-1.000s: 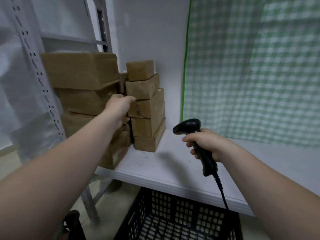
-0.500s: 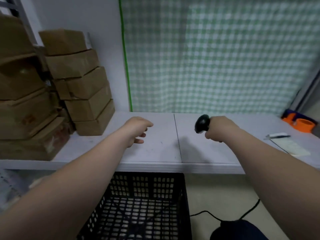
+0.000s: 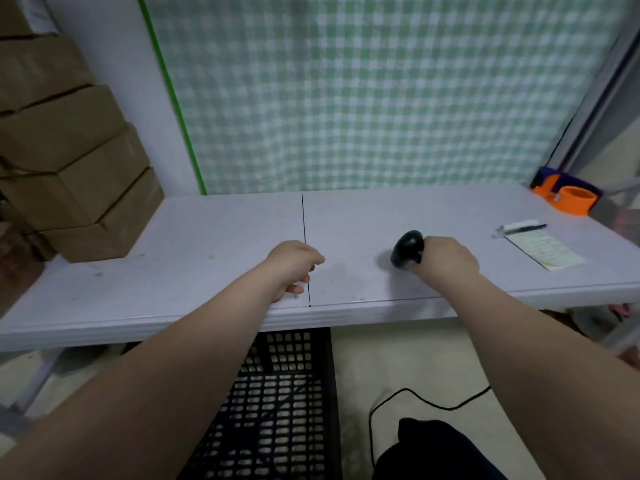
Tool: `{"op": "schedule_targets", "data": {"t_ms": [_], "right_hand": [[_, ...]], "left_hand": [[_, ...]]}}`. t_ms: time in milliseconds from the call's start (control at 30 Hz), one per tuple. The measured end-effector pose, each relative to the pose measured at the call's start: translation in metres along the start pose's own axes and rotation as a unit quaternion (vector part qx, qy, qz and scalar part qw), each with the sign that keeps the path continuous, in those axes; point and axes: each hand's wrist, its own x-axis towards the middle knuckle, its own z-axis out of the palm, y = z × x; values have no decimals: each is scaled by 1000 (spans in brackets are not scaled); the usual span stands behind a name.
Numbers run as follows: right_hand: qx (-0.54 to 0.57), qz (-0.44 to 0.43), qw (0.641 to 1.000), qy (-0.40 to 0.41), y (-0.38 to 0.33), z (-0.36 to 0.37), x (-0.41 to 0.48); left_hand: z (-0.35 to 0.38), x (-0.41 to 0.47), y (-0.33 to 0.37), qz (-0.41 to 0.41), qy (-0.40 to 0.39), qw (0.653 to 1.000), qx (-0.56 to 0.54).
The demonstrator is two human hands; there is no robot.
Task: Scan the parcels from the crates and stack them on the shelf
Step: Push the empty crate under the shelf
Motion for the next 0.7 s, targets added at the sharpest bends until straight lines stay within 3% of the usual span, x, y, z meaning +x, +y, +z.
{"op": "schedule_targets", "data": {"t_ms": [467,600,700], "right_hand": [[-11,2,998,67,6,15,24],[43,-20,983,177,-6,12,-2],[109,-123,946,279,-25,21,-35]], "left_hand": [[18,24,-12,20,27,999,-8],[11,3,-19,67,46,996,-23],[2,-26,-34,100,35,994,-10]]}}
